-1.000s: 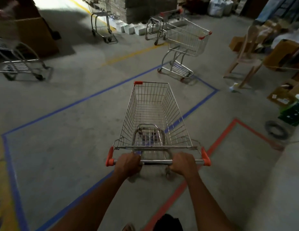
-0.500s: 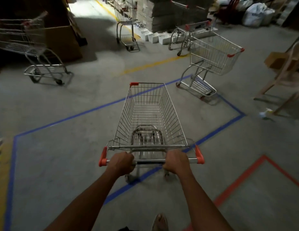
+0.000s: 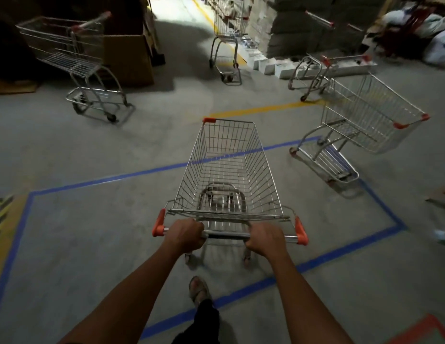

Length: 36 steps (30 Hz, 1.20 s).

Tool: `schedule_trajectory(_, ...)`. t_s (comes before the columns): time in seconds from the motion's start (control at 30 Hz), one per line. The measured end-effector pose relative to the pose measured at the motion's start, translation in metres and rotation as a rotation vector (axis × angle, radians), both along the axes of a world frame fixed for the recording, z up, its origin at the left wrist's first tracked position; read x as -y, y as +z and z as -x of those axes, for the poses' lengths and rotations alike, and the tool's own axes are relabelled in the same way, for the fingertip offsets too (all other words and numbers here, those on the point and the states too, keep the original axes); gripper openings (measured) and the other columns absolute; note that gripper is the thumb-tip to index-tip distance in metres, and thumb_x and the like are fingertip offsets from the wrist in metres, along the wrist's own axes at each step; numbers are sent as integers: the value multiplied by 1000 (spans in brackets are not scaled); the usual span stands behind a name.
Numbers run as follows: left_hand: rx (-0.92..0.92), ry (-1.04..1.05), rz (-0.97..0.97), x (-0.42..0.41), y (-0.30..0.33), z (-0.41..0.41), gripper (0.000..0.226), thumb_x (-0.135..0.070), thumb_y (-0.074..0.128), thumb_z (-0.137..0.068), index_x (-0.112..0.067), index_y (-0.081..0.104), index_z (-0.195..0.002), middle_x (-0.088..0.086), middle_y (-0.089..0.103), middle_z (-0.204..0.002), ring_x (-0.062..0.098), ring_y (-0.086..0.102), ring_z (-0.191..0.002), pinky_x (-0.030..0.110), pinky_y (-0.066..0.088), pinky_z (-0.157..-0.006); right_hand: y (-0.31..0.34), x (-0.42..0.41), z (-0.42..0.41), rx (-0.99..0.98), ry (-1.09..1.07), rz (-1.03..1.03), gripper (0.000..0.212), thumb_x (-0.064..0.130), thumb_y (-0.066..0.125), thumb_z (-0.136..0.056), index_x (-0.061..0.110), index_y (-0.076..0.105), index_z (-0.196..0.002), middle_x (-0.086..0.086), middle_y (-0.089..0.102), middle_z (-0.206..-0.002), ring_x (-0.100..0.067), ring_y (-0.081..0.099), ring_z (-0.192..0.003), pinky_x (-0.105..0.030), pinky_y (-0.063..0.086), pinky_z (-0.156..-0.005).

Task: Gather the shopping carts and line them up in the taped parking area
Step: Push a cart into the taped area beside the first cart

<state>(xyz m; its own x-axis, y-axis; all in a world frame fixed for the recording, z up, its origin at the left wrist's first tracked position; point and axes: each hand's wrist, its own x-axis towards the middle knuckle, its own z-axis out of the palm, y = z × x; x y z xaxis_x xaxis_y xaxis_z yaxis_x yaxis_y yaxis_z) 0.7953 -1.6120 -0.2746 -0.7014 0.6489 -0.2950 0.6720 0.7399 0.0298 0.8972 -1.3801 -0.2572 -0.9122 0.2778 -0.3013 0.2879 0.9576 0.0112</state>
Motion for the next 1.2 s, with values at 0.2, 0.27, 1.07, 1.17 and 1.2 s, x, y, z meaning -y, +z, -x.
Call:
schedule_trajectory(0.2,45,23,-30,-48,2,117,29,-43,47,-96,-22,66,-95,-4,63,-77,11,61,-64,28,52,-59,1,-49,122,12,-10,-14,38,47,61,-74,22,73,-100,-5,74,-91,-27,72,-86,-35,54,-74)
schedule_trajectory(0.27,61,29,-33,-62,2,156,28,-42,47,-97,-22,65,-97,-5,61,-78,9,60,-65,26,52,-60,3,-62,159,15,-14,-9,38,46,60,-75,21,73,-100,-5,73,-91,-27,72,-86,-35,55,-75)
schedule_trajectory(1.07,14,38,-21,-266,13,666,27,-43,48,-89,-24,66,-95,0,68,-84,21,66,-73,33,54,-65,12,-266,666,0,25,7,32,45,62,-76,15,69,-87,-5,73,-86,-28,71,-81,-34,54,-69)
schedule_trajectory(1.17,10,21,-21,-282,12,720,28,-44,48,-91,-24,67,-95,-1,67,-82,18,65,-71,32,53,-64,10,-285,721,47,26,9,24,45,62,-77,21,62,-79,-5,69,-81,-27,70,-76,-34,52,-68)
schedule_trajectory(1.2,14,17,-19,-288,12,738,27,-45,48,-92,-25,66,-94,-2,66,-81,16,63,-70,31,54,-64,9,-291,739,56,19,20,23,45,61,-77,22,58,-78,-4,69,-81,-27,69,-76,-33,52,-67)
